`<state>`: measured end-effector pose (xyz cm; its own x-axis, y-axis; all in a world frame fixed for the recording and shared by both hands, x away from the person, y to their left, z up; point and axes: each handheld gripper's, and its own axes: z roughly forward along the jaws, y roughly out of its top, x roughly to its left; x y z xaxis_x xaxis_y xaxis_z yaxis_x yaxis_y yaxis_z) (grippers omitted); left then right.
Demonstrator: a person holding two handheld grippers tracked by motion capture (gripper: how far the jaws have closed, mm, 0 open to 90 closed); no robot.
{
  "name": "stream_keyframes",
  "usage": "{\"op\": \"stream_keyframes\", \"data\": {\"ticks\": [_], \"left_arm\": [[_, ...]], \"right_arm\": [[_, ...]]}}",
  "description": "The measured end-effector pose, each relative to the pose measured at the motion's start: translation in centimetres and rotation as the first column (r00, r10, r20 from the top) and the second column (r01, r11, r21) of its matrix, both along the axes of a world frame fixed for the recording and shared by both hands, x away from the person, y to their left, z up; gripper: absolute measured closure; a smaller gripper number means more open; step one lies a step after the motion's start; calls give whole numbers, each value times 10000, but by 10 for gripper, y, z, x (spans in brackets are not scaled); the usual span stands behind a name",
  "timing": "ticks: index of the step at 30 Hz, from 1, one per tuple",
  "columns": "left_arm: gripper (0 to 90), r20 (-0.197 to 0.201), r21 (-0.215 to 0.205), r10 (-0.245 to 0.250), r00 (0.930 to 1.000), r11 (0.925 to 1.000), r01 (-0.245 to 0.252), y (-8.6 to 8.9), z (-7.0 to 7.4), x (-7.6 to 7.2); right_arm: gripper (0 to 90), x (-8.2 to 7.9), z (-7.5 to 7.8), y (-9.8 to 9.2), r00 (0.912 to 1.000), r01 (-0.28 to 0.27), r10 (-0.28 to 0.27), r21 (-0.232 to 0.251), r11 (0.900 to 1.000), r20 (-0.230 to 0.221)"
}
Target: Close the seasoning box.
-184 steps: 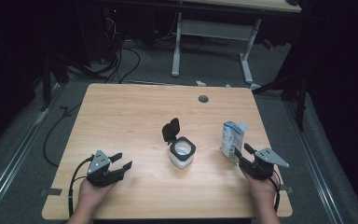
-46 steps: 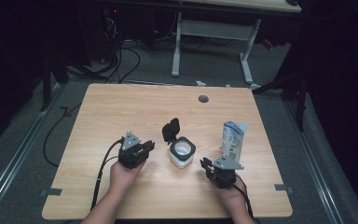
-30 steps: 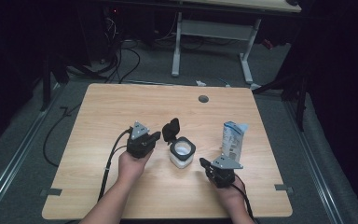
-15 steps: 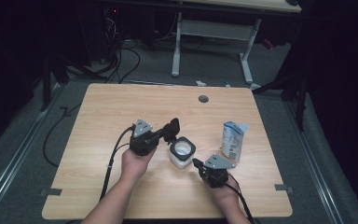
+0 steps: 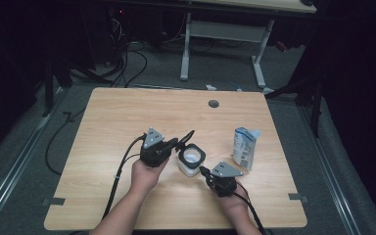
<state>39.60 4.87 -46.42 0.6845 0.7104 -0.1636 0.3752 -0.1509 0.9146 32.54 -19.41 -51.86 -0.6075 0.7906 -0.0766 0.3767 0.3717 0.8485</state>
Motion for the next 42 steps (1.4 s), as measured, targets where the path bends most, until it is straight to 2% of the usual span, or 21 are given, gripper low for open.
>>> {"op": "stream_keyframes", "data": {"ticks": [5, 10, 17, 24, 42], "left_arm": [[899, 12, 113, -183, 9998, 9998, 183, -3, -4, -5], [898, -43, 197, -108, 9999, 9997, 108, -3, -11, -7], [899, -463, 533, 121, 9989, 9985, -97, 2, -31, -4], [899, -757, 908, 5, 9971, 9959, 64, -4, -47, 0], [900, -719, 1103, 2, 9974, 9939, 77, -12, -52, 12]], "right_arm": [[898, 0, 0, 0, 10000, 5, -5, 0, 10000, 3], [896, 0, 0, 0, 10000, 7, -7, -3, 10000, -5], [896, -2, 1, 0, 10000, -29, 29, -66, 10000, 16], [896, -4, 1, -4, 10000, 26, -26, -46, 10000, 18], [895, -5, 0, -8, 10000, 77, -77, -34, 10000, -38]]}}
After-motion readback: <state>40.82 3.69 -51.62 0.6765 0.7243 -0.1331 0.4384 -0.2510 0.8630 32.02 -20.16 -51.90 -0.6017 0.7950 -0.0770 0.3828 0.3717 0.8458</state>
